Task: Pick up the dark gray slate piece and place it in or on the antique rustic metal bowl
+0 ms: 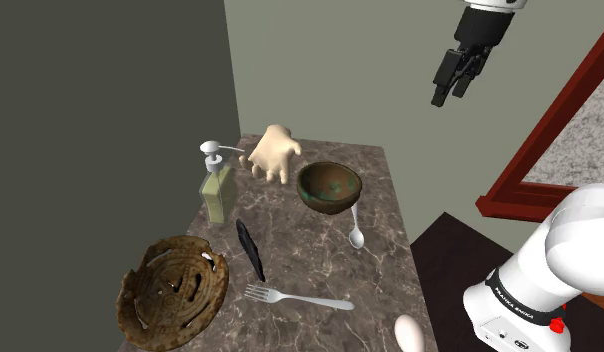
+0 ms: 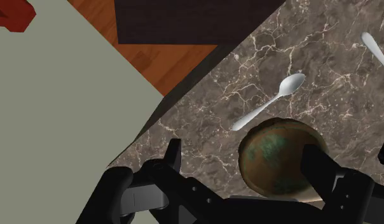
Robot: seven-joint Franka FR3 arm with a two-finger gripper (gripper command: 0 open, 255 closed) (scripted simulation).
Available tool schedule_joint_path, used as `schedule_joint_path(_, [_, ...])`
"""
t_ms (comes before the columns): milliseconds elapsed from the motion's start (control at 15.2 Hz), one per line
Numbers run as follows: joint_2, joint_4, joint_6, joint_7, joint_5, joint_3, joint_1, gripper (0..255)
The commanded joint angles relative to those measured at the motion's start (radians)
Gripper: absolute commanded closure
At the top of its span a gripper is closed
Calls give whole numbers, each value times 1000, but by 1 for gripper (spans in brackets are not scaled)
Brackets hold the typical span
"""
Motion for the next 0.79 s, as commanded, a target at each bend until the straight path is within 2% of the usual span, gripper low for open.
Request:
schedule_joint_path(0, [0,0,0,0,0,0,0,0])
schedule_joint_path(726, [125,-102,245,232,121,204,59,0])
